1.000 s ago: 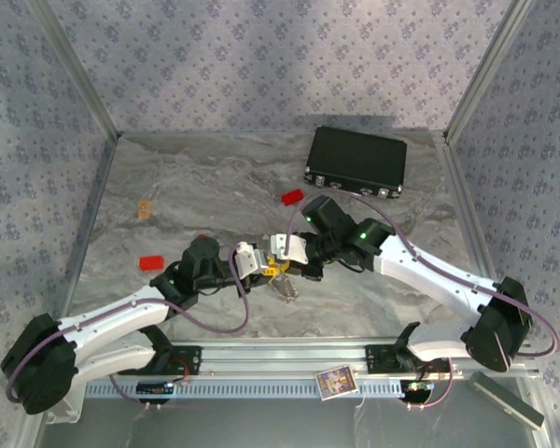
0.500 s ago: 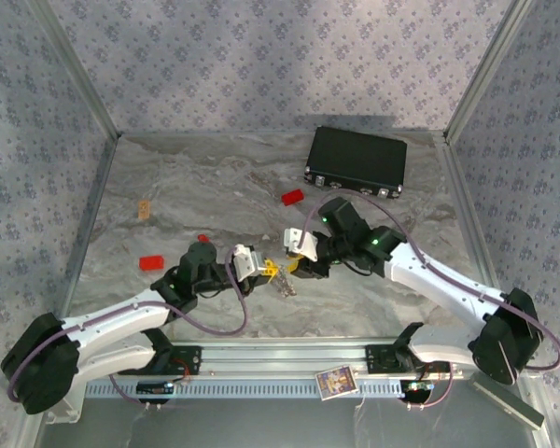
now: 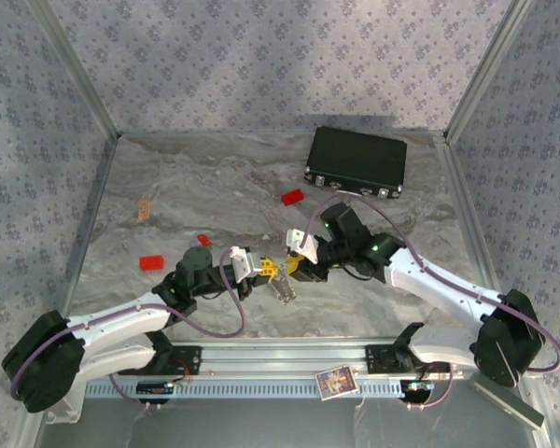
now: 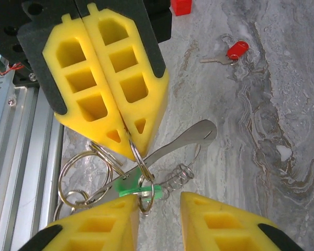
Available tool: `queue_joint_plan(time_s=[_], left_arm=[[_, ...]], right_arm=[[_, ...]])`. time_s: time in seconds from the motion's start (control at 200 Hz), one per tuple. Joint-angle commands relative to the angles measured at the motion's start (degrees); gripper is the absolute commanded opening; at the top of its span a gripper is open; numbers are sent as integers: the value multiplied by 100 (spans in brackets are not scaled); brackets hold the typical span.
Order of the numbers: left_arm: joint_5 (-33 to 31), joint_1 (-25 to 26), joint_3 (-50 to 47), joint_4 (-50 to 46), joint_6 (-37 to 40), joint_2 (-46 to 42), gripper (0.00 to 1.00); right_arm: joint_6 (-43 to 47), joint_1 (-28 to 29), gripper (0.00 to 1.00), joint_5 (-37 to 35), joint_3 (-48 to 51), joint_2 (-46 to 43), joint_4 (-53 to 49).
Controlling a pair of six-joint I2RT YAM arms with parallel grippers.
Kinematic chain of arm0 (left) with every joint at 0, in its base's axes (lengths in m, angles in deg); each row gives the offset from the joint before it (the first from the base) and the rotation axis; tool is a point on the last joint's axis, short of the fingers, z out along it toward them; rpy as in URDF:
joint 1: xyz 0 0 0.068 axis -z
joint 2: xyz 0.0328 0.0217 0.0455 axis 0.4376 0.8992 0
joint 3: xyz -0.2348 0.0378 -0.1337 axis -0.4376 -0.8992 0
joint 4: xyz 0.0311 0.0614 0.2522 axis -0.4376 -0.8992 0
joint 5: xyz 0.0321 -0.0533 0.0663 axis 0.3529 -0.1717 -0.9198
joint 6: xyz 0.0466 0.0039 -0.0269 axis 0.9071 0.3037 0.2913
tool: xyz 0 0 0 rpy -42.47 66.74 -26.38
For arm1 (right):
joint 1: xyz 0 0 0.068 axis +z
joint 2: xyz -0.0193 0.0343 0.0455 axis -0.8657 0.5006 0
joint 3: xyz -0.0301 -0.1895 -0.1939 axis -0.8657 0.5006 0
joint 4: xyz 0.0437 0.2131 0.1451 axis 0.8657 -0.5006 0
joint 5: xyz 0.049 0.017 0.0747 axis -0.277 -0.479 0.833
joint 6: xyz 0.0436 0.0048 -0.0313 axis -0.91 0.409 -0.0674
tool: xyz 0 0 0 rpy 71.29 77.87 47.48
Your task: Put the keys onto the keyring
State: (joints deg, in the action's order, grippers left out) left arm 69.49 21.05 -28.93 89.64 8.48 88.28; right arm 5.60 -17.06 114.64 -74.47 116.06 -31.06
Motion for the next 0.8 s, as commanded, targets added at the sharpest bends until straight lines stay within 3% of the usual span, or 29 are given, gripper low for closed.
queue_joint_plan(time_s=[0.0, 0.205, 0.375, 0.455, 0.649, 0.794], left_arm=[[159, -1, -4, 430, -79, -12, 0], [167, 2, -41, 715, -156, -30, 0], [299, 2, 93, 719, -165, 39, 0], [283, 0, 93, 685, -144, 63, 0], [238, 2, 78, 483, -45, 99, 0], [246, 2, 68, 545, -27, 206, 0]], right_arm=[[-135, 26, 22, 124, 0, 55, 105], [-114, 26, 9, -89, -56, 150, -37], [-9, 101, 7, 9, -272, 478, -166], [2, 105, 10, 89, -348, 521, -165], [-29, -12, 31, 115, -116, 146, -19], [-49, -22, 33, 242, 78, -50, 160]])
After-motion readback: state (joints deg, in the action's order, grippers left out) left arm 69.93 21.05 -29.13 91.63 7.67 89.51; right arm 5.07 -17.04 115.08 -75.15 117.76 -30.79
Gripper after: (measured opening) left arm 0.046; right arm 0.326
